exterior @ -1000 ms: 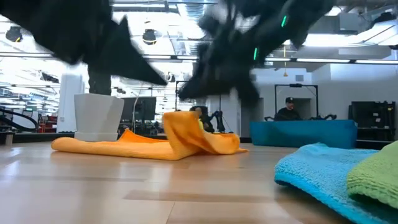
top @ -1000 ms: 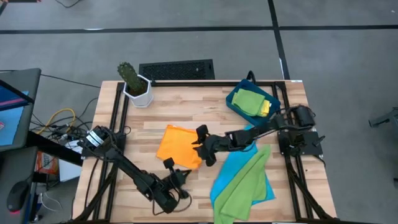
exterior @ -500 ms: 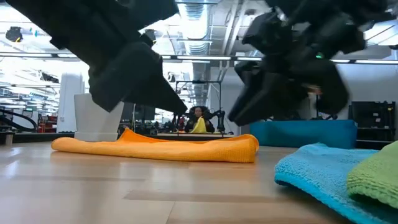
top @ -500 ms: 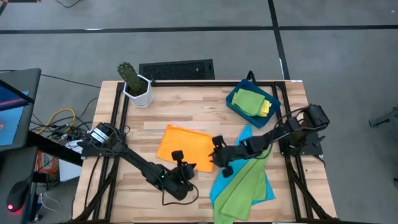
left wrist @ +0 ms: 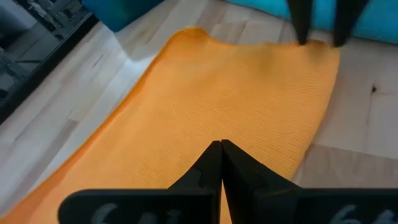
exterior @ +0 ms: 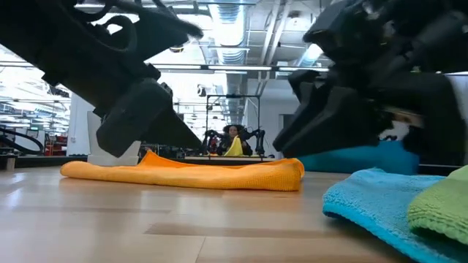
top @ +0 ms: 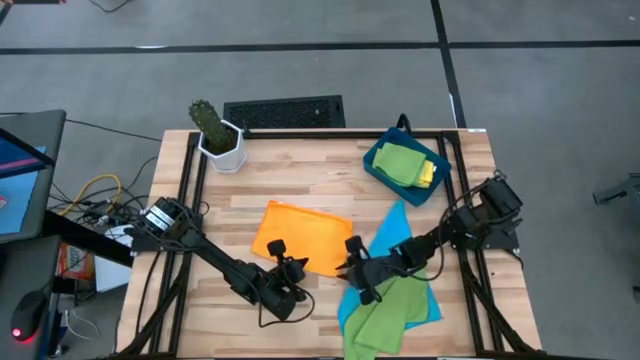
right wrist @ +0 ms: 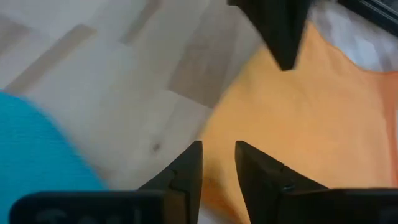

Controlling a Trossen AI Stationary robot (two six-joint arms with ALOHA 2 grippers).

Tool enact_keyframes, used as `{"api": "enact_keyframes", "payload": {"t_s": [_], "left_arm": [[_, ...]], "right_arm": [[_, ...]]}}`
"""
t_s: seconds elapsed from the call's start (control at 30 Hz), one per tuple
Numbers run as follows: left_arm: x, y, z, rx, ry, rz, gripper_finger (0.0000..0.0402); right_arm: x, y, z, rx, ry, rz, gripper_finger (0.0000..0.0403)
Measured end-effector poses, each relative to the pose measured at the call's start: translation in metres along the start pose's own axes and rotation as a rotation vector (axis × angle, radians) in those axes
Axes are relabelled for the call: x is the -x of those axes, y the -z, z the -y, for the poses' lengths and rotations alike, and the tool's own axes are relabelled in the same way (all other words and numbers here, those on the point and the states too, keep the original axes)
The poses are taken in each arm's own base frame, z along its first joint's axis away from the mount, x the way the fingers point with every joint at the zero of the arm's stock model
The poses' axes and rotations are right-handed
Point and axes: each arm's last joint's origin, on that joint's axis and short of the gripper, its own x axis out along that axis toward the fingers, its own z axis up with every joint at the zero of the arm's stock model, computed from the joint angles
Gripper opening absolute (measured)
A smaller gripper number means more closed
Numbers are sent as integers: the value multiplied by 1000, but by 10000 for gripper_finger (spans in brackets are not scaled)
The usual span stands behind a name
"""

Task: Fold microfiber towels
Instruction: Fold the orange microfiber cloth

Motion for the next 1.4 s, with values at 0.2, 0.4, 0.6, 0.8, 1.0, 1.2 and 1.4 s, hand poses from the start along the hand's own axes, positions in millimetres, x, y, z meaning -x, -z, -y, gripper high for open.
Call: {"api": "enact_keyframes", "payload": {"t_s": [0.2, 0.4, 0.6, 0.8, 1.0, 1.2, 1.4], "left_arm": [[-1, 4, -1, 25, -3, 21, 0], [-1, 3, -1, 35, -16, 35, 0], [-2, 1, 0, 70, -10, 50, 0], [-2, -1, 1, 84, 2, 59, 0], [-2, -1, 1, 75, 1, 57, 0], [-1, -1, 1, 91, 3, 58, 0], [3, -3, 6, 143, 44, 78, 0]], "right_arm": [[-17, 18, -6, -67, -50, -61, 107], [-17, 16, -10, -52, -29, -49, 107], [12, -12, -2, 0, 39, 43, 108], [11, -10, -19, -9, -22, 58, 121], [-4, 3, -29, -42, -4, 33, 145], [-17, 18, -31, -106, 12, -19, 157], [-17, 18, -35, -125, 27, -20, 120]]}}
